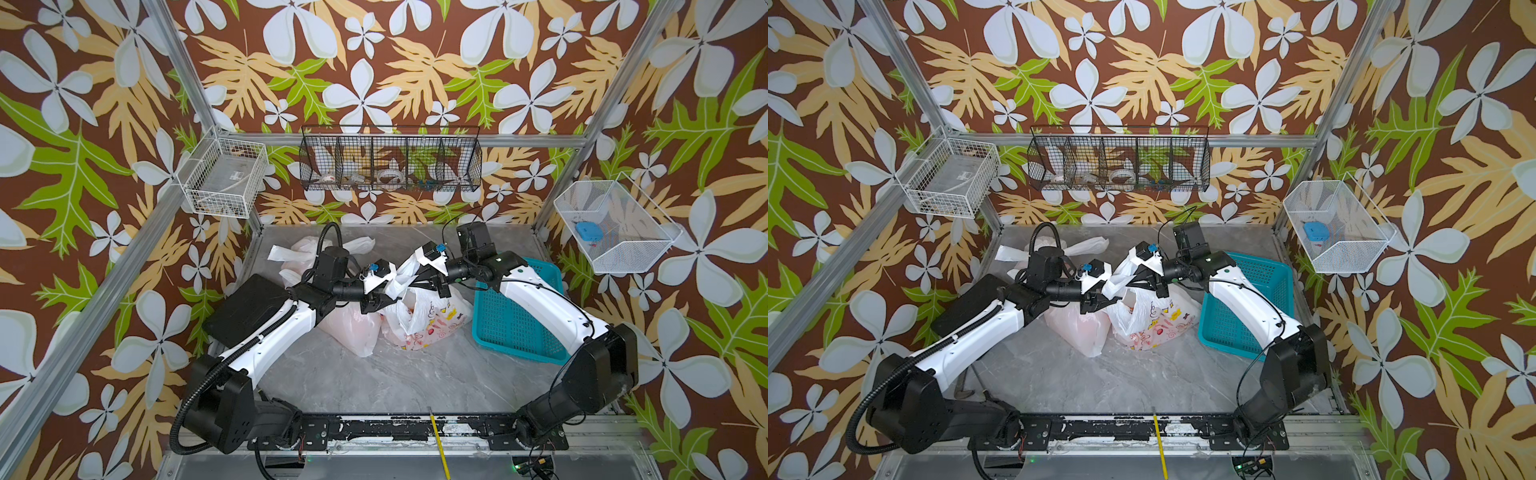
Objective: Place the oranges into plastic bags & tie knots
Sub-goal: Tie the plastic bag at the center of the board.
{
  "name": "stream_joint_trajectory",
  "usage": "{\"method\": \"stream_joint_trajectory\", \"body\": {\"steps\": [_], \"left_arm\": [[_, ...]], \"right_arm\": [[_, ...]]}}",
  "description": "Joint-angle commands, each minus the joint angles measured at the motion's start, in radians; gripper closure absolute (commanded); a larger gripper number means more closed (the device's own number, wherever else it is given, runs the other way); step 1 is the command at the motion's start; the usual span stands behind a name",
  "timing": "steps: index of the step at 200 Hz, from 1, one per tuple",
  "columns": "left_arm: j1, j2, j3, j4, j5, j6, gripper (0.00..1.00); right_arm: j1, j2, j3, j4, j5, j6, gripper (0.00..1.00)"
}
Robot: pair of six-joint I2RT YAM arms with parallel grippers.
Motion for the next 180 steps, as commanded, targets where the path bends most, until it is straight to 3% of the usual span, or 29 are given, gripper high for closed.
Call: {"method": "stream_joint_trajectory", "body": {"steps": [1,38,82,102,127,140,156,180], "left_arm": [[-0.001,-0.026,-0.018,0.119,0.019,-0.095,0.44],[-0.004,-0.057,-0.067,0.359,0.065,-0.287,0.37],[-0.012,-0.064,-0.099,0.519,0.080,-0.400,0.36],[-0.015,-0.052,-0.090,0.522,0.073,-0.417,0.45],[-0.015,-0.033,-0.080,0.511,0.055,-0.423,0.64],[-0.015,-0.028,-0.075,0.488,0.035,-0.410,0.77],[-0.015,-0.031,-0.081,0.479,0.005,-0.400,0.91],[-0.015,-0.034,-0.085,0.474,-0.008,-0.389,1.00]], "right_arm": [[-0.002,-0.009,-0.006,0.010,0.032,0.001,1.00],[0.000,-0.021,-0.024,0.041,0.070,0.019,1.00],[0.001,-0.034,-0.034,0.046,0.086,0.018,1.00],[0.000,-0.043,-0.046,0.059,0.099,0.018,1.00],[0.000,-0.058,-0.052,0.066,0.104,0.018,1.00],[-0.001,-0.071,-0.051,0.056,0.123,0.012,0.93],[-0.013,-0.102,-0.057,0.042,0.139,0.004,0.74],[-0.068,-0.148,-0.084,0.057,0.136,0.023,0.51]]}}
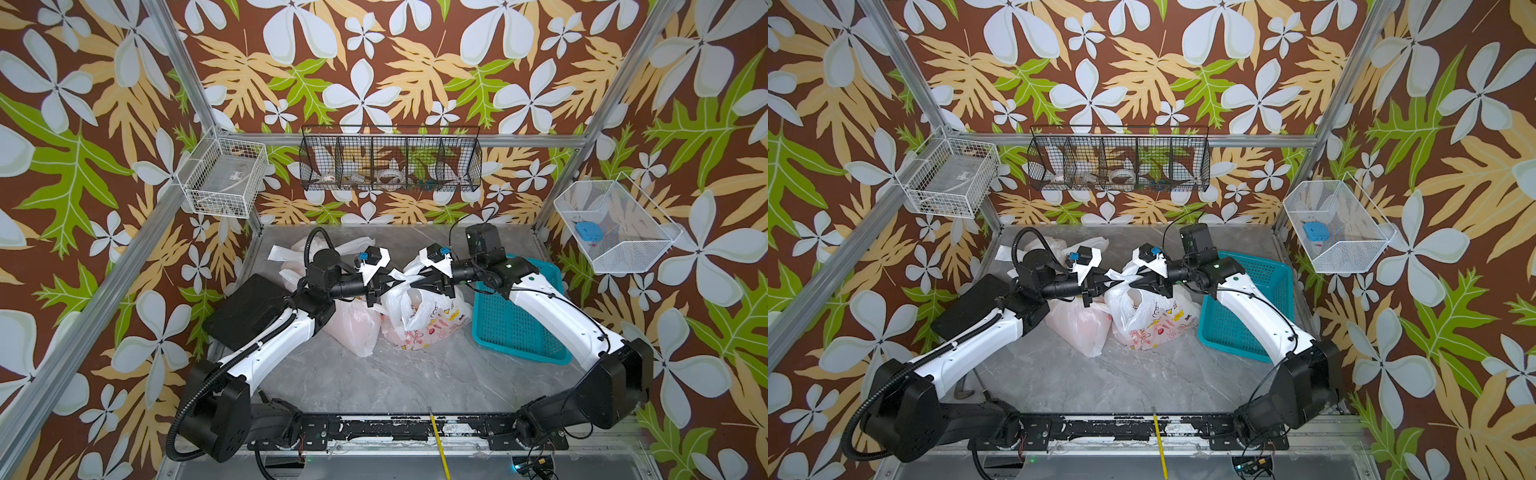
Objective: Place the oranges into plastic bags & tie knots
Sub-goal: Tie the plastic bag at the center of the board.
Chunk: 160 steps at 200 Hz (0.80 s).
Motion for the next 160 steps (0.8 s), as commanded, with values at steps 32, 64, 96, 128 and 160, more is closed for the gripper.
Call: {"method": "stream_joint_trajectory", "body": {"steps": [32,64,96,128,160], "left_arm": [[-0.002,0.002,0.003,-0.001,-0.027,0.020,1.00],[-0.002,0.019,0.005,0.000,-0.013,0.017,1.00],[-0.002,0.023,0.000,-0.001,-0.019,0.019,1.00],[-0.002,0.023,0.002,0.001,-0.020,0.020,1.00],[-0.002,0.033,0.006,-0.003,-0.042,0.029,0.81]], "right_arm": [[-0.070,-0.056,0.015,0.011,0.019,0.013,0.32],[-0.067,-0.028,0.079,0.016,-0.002,0.020,0.24],[-0.051,0.004,0.107,0.016,-0.011,0.016,0.26],[-0.033,0.034,0.132,-0.011,-0.030,0.002,0.55],[-0.033,0.027,0.150,-0.026,-0.054,0.003,0.99]]}}
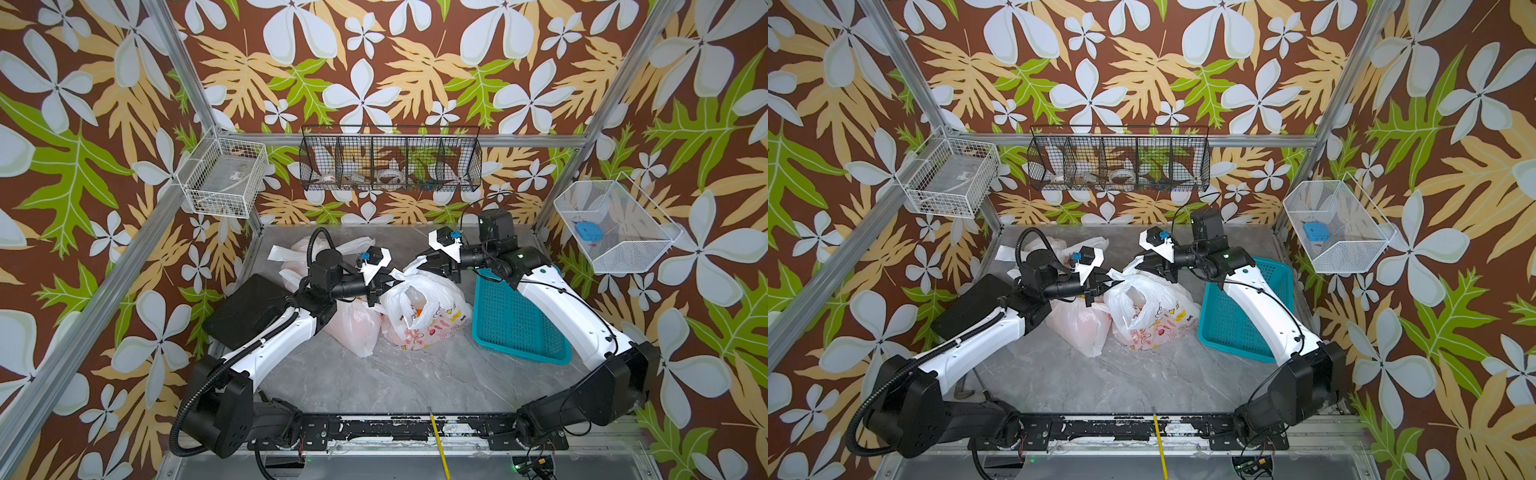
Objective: Place the oranges into plastic bags & tie knots
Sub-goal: Tie the plastic bag at the center of the board.
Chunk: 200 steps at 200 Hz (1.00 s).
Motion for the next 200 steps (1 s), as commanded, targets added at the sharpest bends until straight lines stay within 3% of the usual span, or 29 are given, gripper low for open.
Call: {"method": "stream_joint_trajectory", "body": {"steps": [1,25,76,116,128,166,200], "left_arm": [[-0.001,0.010,0.006,0.002,-0.017,0.007,0.80],[-0.002,0.039,0.028,-0.013,-0.014,0.011,0.71],[-0.002,0.087,0.059,-0.017,0.001,0.000,0.71],[-0.001,0.090,0.059,-0.017,-0.014,0.001,0.90],[-0.002,0.088,0.059,-0.017,-0.039,0.000,1.00],[-0.002,0.082,0.051,0.026,-0.169,-0.042,1.00],[-0.002,0.061,0.027,0.078,-0.202,-0.054,1.00]], "right_arm": [[0.003,-0.011,0.012,-0.009,-0.034,-0.004,0.99],[0.003,-0.032,0.003,-0.002,-0.042,-0.003,1.00],[0.004,-0.061,-0.002,0.008,-0.028,0.005,1.00],[0.003,-0.110,-0.033,0.009,0.005,0.005,1.00],[0.003,-0.139,-0.061,0.015,0.023,0.006,1.00],[0.004,-0.226,-0.170,0.001,0.033,0.032,1.00],[0.036,-0.260,-0.315,0.020,0.032,0.084,1.00]]}}
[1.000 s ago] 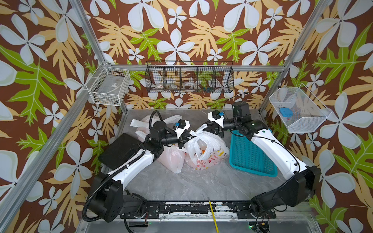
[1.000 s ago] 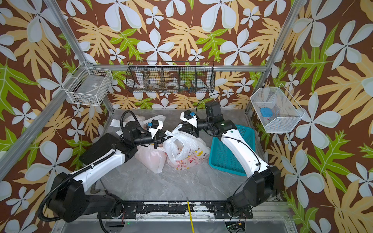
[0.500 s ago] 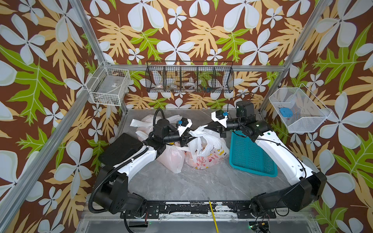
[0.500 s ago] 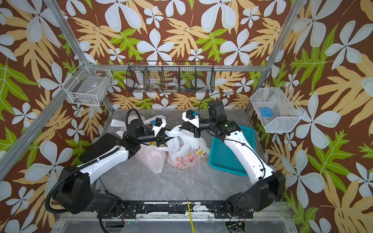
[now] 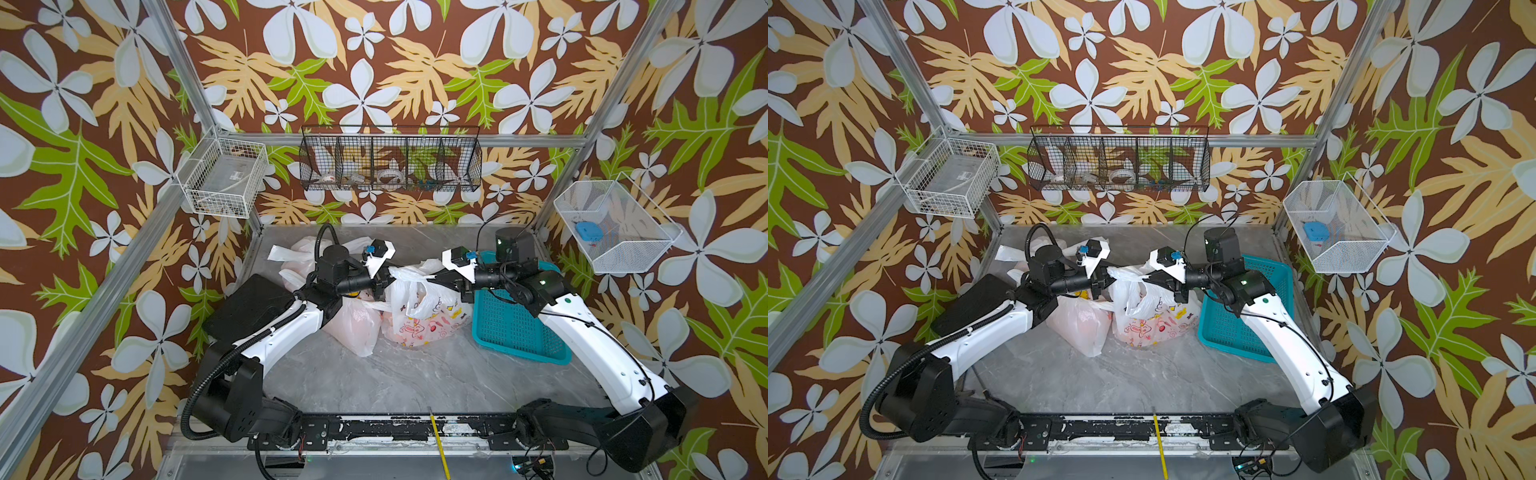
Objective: Place the oranges into plastic bags & tie knots
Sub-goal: Tie the plastic bag at the center of the board.
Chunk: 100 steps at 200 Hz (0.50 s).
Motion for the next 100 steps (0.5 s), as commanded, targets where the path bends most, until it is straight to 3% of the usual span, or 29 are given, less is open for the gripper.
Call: {"method": "stream_joint_trajectory", "body": {"steps": [1,13,61,100], "left_arm": [[0.003,-0.015,-0.014,0.056,-0.083,-0.022,1.00],[0.002,-0.019,-0.018,0.055,-0.085,-0.010,1.00],[0.003,-0.037,-0.027,0.054,-0.060,0.041,1.00],[0.004,-0.042,-0.032,0.062,-0.050,0.046,1.00]], "right_arm": [[0.017,-0.011,-0.057,-0.006,-0.016,0.050,1.00],[0.017,-0.013,-0.047,-0.028,-0.018,0.055,1.00],[0.003,-0.111,0.067,0.047,0.081,0.140,0.55],[-0.047,-0.012,0.201,0.111,0.214,0.262,0.47]]}}
